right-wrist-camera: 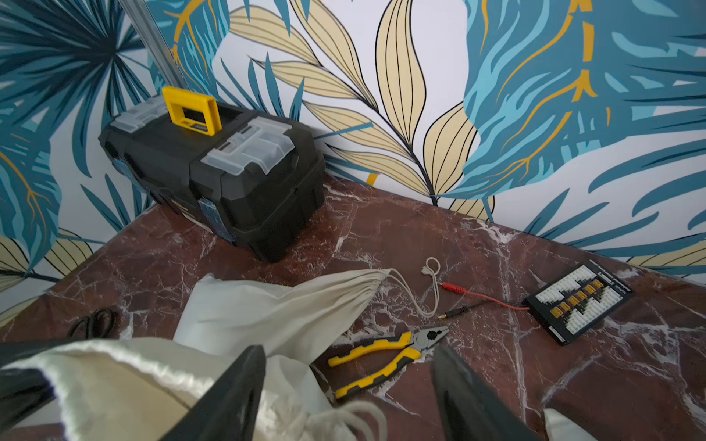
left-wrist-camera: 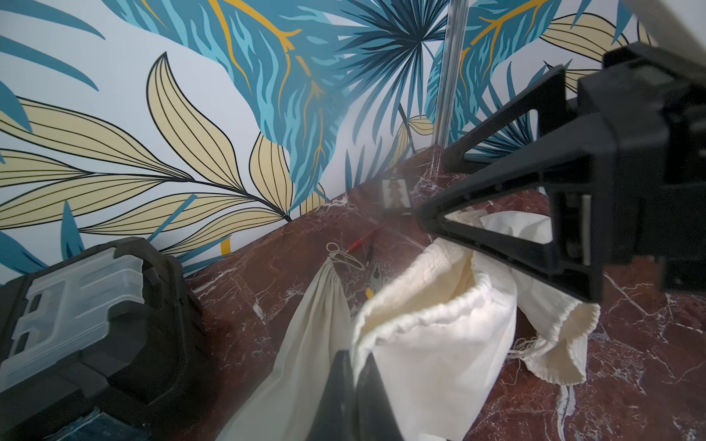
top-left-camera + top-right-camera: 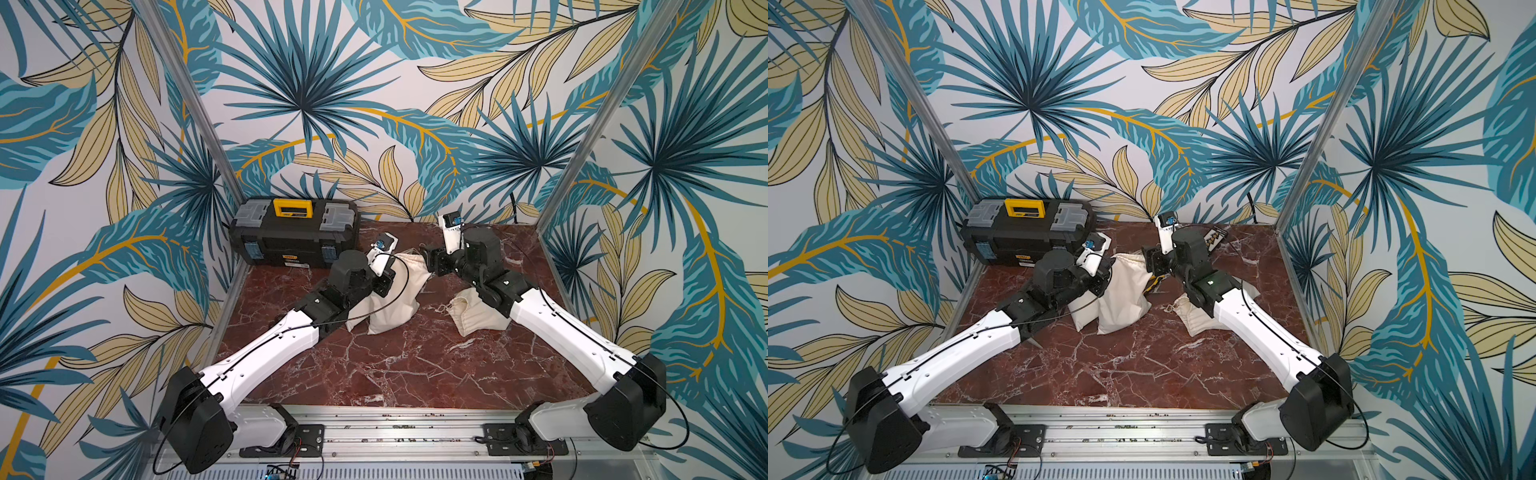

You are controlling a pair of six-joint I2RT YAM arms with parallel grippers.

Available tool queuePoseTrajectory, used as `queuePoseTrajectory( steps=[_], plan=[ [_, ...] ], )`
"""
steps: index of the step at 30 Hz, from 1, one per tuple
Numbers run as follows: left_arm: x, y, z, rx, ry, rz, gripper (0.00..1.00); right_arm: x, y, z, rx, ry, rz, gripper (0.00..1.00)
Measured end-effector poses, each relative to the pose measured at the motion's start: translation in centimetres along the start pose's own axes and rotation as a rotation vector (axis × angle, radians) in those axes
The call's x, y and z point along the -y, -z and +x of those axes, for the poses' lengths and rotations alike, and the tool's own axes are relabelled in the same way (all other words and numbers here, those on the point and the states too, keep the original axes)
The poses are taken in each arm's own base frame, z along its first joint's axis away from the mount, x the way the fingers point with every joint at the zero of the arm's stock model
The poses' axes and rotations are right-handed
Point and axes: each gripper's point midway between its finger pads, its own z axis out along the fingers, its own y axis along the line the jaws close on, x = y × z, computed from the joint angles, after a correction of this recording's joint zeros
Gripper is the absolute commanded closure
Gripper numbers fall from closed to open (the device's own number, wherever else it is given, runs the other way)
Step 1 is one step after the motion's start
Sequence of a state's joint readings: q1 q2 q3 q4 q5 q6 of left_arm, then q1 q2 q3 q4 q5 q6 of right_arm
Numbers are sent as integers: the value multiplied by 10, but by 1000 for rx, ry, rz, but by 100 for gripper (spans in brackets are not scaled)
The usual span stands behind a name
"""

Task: Close the soil bag
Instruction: Frap the soil bag at the center of the board.

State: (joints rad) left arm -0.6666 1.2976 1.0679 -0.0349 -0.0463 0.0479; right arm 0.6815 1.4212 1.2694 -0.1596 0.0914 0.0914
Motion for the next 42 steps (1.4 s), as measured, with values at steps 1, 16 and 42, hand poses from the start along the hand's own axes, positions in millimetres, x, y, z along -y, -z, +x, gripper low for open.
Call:
queuePoseTrajectory(
  steps=[1, 16, 42],
  plan=[
    [0, 0, 0, 0, 0, 1, 100, -1, -2, 1, -15, 15, 1, 24],
    [1, 0, 0, 0, 0, 6, 100, 0, -7, 5, -166, 272, 183, 27],
    [-39, 3, 26, -66, 45, -135, 100, 17, 47, -20, -37, 182, 150, 100]
  ],
)
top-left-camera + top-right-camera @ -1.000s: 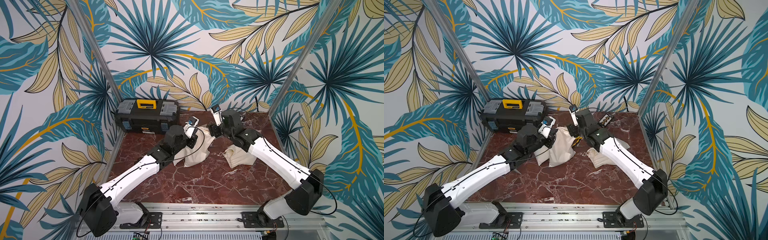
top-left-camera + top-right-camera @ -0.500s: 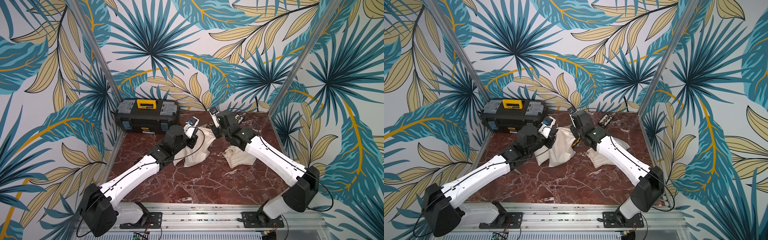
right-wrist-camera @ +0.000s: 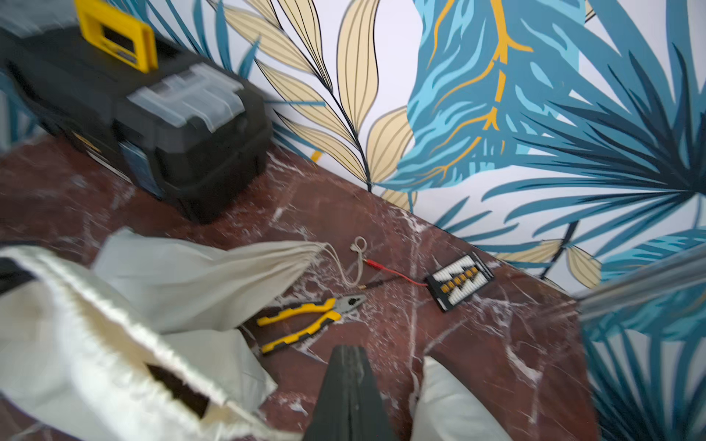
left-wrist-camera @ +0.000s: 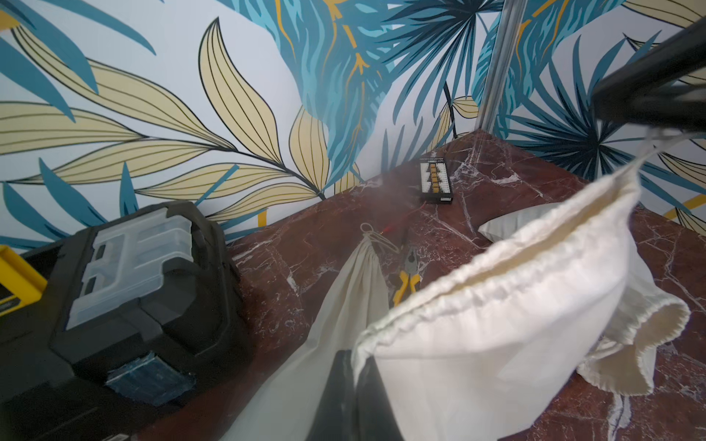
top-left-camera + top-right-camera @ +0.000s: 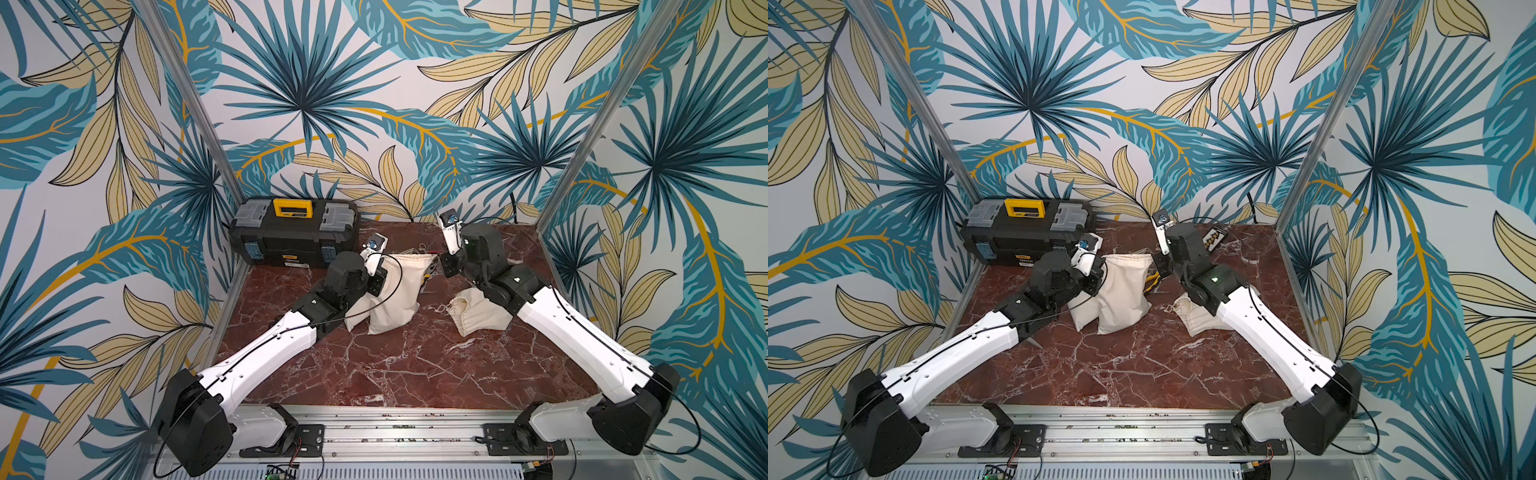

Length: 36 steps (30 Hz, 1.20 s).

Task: Close the soil bag
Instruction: Frap the soil bag at the center of the board.

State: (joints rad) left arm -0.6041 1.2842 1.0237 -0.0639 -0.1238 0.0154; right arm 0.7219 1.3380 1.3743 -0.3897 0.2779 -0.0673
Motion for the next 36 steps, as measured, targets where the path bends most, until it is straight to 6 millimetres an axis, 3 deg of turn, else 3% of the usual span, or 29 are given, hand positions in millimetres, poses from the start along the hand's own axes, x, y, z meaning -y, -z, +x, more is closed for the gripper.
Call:
queuePoseTrajectory(
  steps=[5, 8, 12, 15, 18, 21, 27, 30, 36],
  plan=[
    [8, 2, 10, 5, 63, 80, 100, 7, 10, 11, 59, -132, -119, 100],
    [13, 7, 15, 16, 78, 122, 92, 8, 13, 17, 76, -196, -167, 100],
    [-10, 14, 19, 11, 91, 71, 76, 18, 20, 0, 127, -242, -195, 100],
    [-5, 20, 15, 21, 53, 69, 60, 17, 27, -23, 193, -244, -212, 100],
    [14, 25, 0, 47, 10, 121, 48, 10, 38, -50, 255, -237, -248, 100],
    [30, 33, -28, 112, -11, 185, 46, -5, 45, -70, 290, -224, -300, 100],
    [62, 43, -81, 263, -38, 343, 40, -18, 38, -77, 286, -212, -332, 100],
    [85, 35, -86, 281, -52, 430, 40, -21, 35, -75, 278, -210, -338, 100],
    [117, -2, -85, 262, -65, 523, 42, -22, 35, -75, 276, -210, -332, 100]
  ],
)
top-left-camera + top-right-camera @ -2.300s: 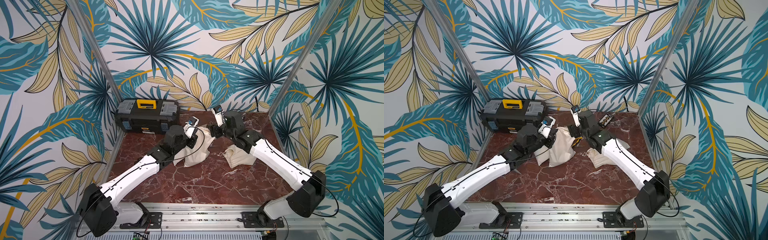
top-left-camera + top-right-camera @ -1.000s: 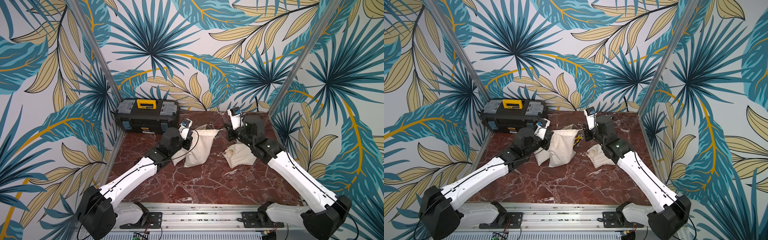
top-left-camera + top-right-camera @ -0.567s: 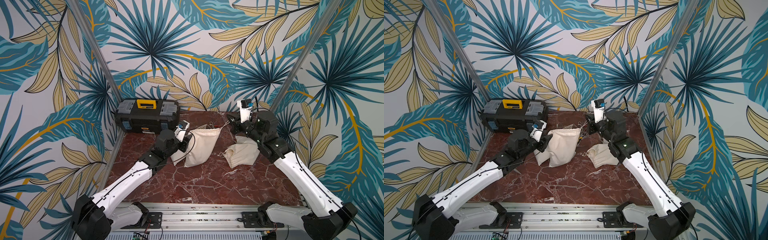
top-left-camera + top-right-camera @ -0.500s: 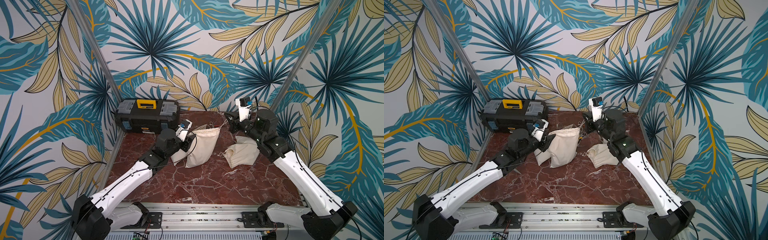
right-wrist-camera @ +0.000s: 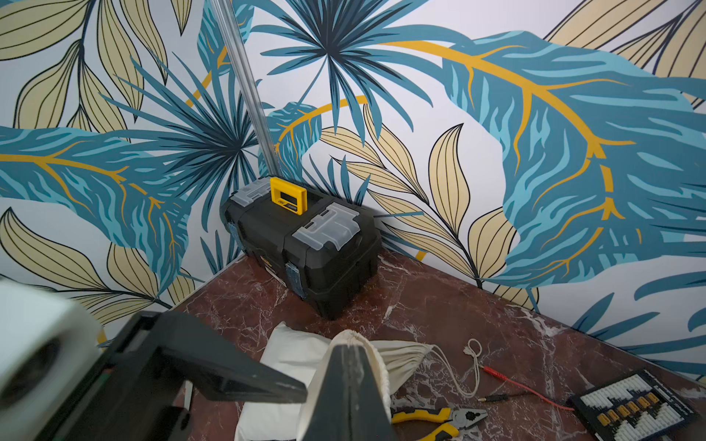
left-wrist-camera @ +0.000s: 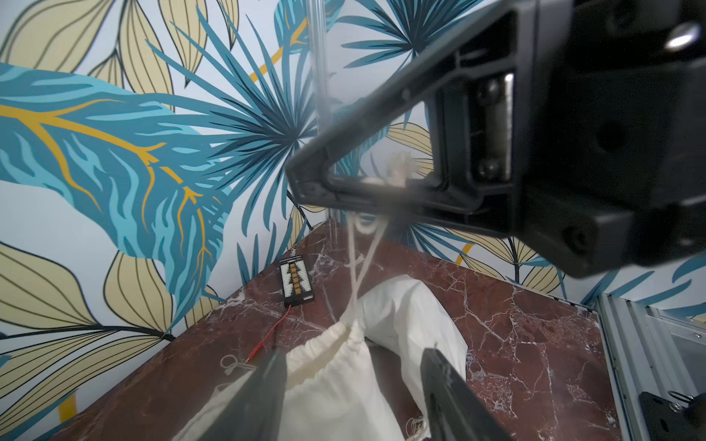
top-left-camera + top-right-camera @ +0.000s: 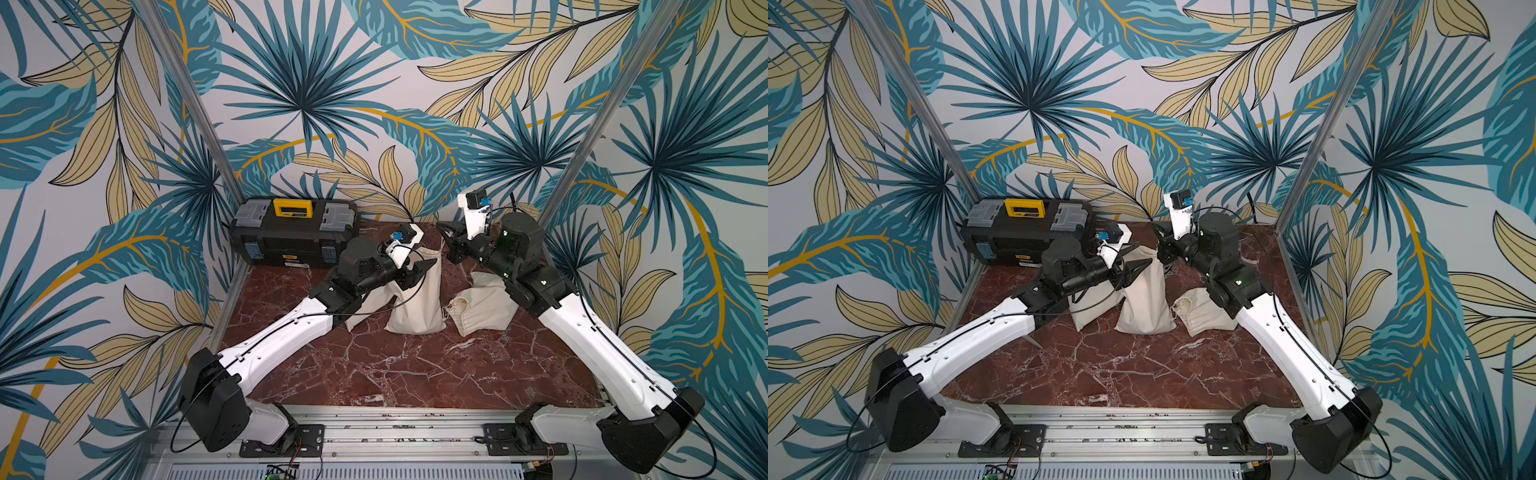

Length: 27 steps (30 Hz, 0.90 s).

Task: Close the soil bag
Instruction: Frap the soil bag at the center of the board.

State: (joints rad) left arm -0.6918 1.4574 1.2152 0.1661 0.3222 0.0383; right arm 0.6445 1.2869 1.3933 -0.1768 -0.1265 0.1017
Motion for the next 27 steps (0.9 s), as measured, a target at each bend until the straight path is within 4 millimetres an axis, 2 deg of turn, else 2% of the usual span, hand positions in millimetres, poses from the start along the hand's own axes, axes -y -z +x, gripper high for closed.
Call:
queuePoseTrajectory(
  steps=[6, 8, 10, 12, 14, 19, 24, 27],
  plan=[
    [-2, -33, 20, -10, 13, 26, 56, 2, 5, -3, 8, 1, 20, 100],
    [-1, -40, 25, -6, 22, 40, 64, 4, 7, -4, 9, 1, 31, 100],
    [1, -48, 27, 7, 26, 53, 79, 5, 9, -4, 8, 0, 41, 100],
    [0, -54, 28, 15, 25, 47, 89, 6, 11, -2, 0, 0, 48, 100],
    [-3, -58, 30, 20, 25, 25, 94, 9, 15, 1, -14, 1, 67, 100],
    [-4, -64, 32, 30, 13, -62, 98, 27, 38, 5, -47, 22, 183, 100],
    [11, -69, 35, 9, 24, -118, 89, 41, 73, 11, -51, 32, 290, 100],
    [-4, -66, 51, -44, 50, -231, 84, 49, 90, 7, -25, 34, 354, 100]
  ],
)
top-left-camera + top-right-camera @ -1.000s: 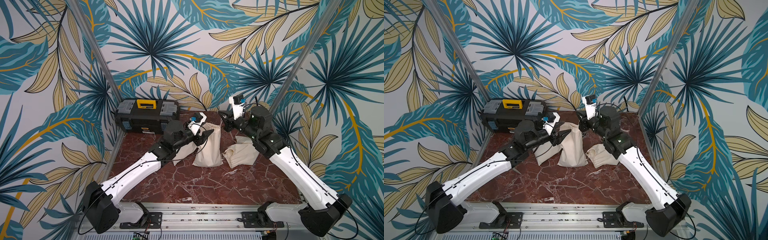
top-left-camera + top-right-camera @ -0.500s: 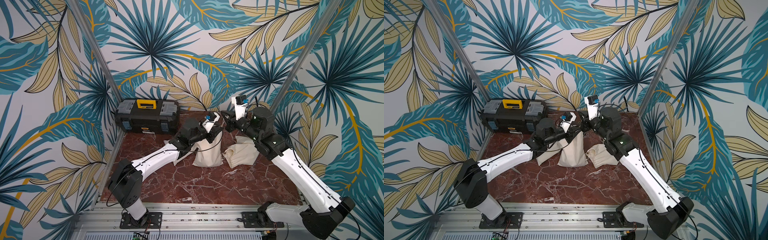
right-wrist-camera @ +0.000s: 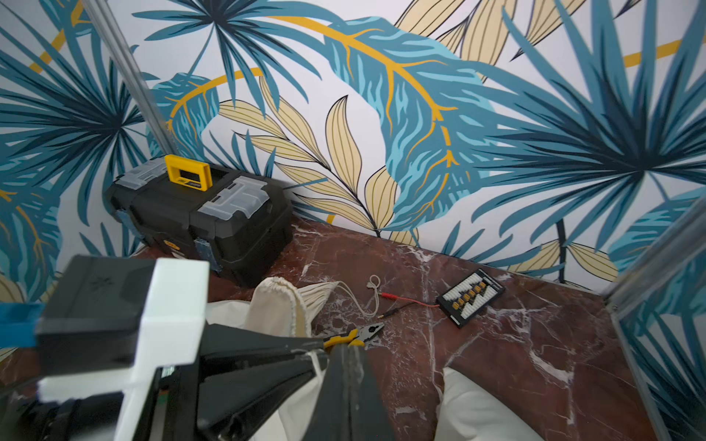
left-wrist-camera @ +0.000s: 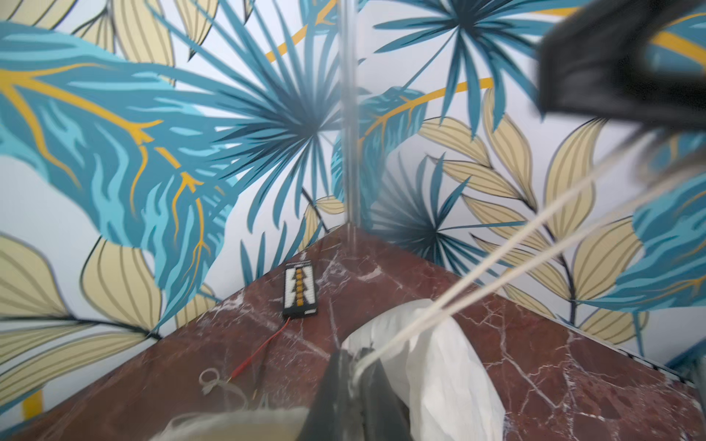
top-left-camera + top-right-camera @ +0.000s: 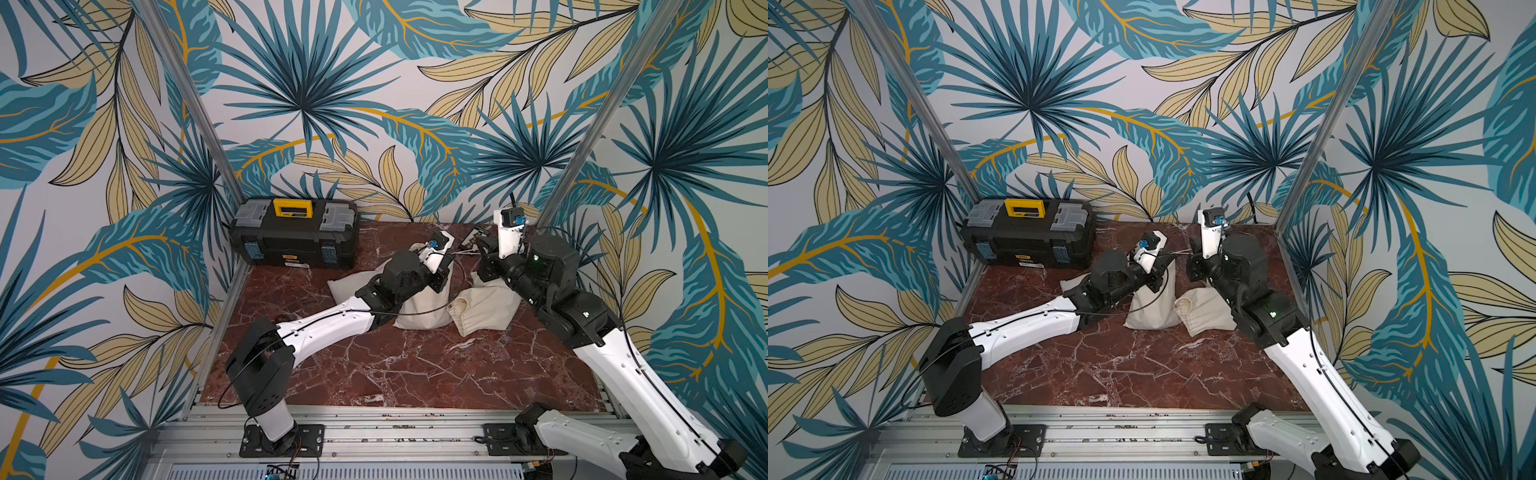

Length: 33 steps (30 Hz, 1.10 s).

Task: Close the soil bag
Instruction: Frap the soil bag at the center of the board.

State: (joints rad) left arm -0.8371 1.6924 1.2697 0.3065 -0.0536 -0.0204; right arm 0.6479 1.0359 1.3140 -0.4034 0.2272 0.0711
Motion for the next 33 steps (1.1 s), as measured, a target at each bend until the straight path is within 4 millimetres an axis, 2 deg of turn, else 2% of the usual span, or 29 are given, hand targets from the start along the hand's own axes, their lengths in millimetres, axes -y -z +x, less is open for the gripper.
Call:
queuePoseTrajectory(
  steps=[3, 7, 16, 18, 20, 22, 25, 29, 31, 33],
  plan=[
    [-18, -2, 21, -59, 9, -105, 82, 9, 14, -4, 32, -7, 33, 100],
    [-30, -6, 41, -112, 36, -165, 82, 18, 26, -2, 49, -15, 69, 100],
    [-25, -20, 45, -114, 128, -72, 80, 28, 50, 9, 58, -30, 92, 100],
    [-29, -20, 45, -116, 145, -64, 87, 28, 50, 11, 50, -34, 91, 100],
    [-34, -16, 44, -121, 152, -62, 98, 26, 47, 15, 40, -36, 84, 100],
    [-43, -4, 42, -131, 148, -80, 100, 22, 41, 20, 35, -45, 68, 100],
    [-80, 28, 29, -147, 149, -156, 100, 6, 21, 28, 30, -70, 0, 100],
    [-132, 89, 4, -145, 122, -307, 100, -27, -17, 44, 15, -105, -128, 100],
    [-147, 120, -2, -138, 93, -366, 100, -44, -30, 45, 24, -123, -198, 100],
    [-160, 141, -3, -145, 66, -415, 100, -61, -41, 43, 40, -137, -269, 100]
  ],
)
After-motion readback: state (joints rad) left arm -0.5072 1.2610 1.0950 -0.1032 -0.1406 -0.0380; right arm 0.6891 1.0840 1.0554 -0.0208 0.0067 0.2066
